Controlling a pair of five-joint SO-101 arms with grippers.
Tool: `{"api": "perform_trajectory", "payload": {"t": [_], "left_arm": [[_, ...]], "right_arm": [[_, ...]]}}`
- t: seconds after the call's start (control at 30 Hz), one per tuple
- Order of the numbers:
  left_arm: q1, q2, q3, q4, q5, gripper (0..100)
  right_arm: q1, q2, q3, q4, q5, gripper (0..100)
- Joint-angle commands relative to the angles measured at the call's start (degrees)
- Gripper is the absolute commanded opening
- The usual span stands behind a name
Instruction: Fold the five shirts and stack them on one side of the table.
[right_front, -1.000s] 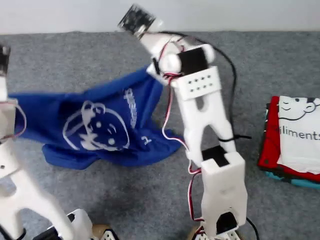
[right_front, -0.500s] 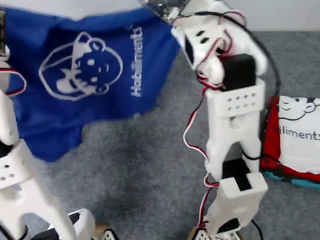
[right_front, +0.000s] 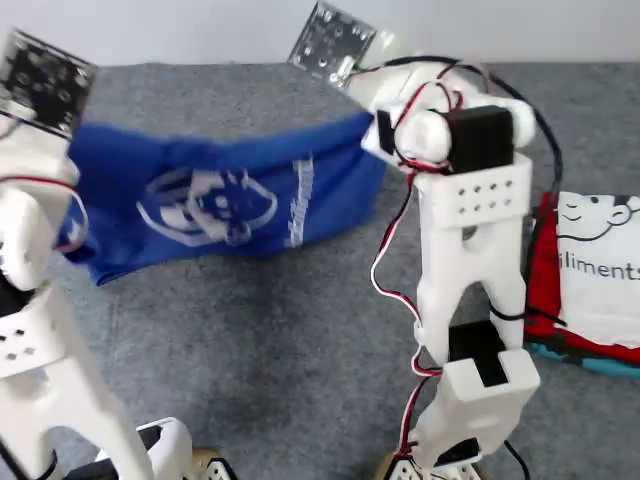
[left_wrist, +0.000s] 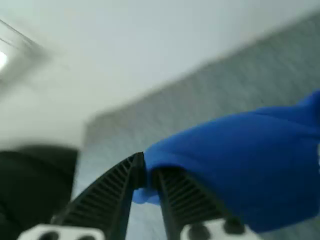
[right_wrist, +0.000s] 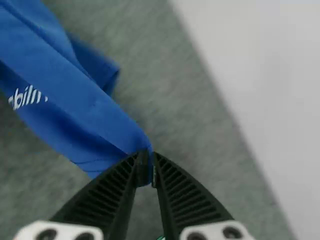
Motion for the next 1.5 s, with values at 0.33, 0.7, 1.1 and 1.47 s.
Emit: {"api": "perform_trajectory", "payload": {"t": [0.33, 0.7, 1.1, 1.47], "left_arm": [[-4.0, -1.6, 21.7, 12.6, -11.9, 2], [-16.2, -1.7, 29.4, 14.9, -22.8, 2], [-28.4, -1.7, 34.9, 14.9, -40.6, 2], [-28.0, -1.2, 39.9, 12.7, -40.9, 2]], "right_arm": [[-3.2, -3.9, 23.8, 3.2, -10.2, 1.0], [-9.1, -32.2, 61.9, 3.0, -10.5, 0.9], [-10.2, -52.1, 80.9, 1.6, -17.1, 30.8], [-11.5, -35.9, 79.3, -13.8, -26.7, 4.9]]}}
